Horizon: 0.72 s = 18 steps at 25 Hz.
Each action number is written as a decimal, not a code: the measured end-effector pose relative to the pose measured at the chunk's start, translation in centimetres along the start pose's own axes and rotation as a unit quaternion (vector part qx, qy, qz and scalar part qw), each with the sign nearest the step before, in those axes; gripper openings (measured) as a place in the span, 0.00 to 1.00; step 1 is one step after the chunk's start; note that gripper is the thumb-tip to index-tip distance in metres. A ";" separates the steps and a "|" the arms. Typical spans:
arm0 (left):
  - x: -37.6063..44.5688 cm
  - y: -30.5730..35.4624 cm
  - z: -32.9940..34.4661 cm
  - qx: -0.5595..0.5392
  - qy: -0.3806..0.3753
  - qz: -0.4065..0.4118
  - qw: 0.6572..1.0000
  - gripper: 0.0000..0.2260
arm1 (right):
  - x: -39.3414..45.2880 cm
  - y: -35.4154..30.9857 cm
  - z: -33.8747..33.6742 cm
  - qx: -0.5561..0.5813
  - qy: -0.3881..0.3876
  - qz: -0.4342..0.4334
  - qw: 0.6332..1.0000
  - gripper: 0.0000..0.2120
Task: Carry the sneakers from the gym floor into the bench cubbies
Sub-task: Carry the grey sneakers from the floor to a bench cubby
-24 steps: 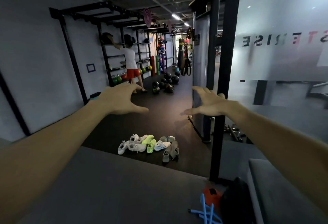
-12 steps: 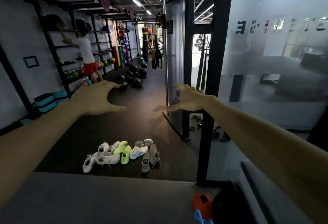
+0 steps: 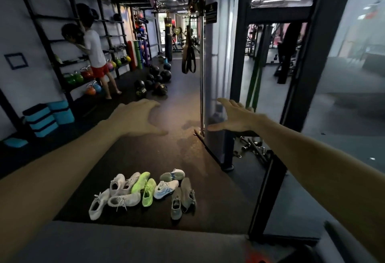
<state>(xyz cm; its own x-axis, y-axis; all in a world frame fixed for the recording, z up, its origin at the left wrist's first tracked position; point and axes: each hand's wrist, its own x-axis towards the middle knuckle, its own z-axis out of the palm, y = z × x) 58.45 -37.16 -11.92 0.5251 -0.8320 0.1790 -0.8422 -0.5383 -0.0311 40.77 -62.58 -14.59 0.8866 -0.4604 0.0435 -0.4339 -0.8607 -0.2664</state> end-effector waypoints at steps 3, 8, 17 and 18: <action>7.0 -2.9 2.1 -0.004 -0.014 -0.020 1.000 0.45 | 8.6 1.2 1.1 0.003 -0.022 -0.010 1.000 0.56; 17.3 -7.7 5.2 -0.026 -0.036 -0.034 0.998 0.43 | 20.8 3.2 2.0 -0.013 -0.051 -0.003 0.999 0.55; 36.3 -17.9 14.0 -0.054 -0.060 -0.024 0.996 0.44 | 41.3 5.5 7.5 -0.043 -0.084 0.031 0.995 0.61; 38.7 -19.3 15.3 -0.061 -0.067 -0.025 0.996 0.43 | 43.9 5.7 8.4 -0.044 -0.092 0.037 0.994 0.60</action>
<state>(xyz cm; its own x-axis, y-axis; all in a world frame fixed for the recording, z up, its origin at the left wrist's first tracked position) 96.94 -61.06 -19.46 0.5715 -0.8194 0.0450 -0.8189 -0.5659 0.0951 78.58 -85.86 -22.33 0.8628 -0.4822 -0.1518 -0.5036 -0.8457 -0.1764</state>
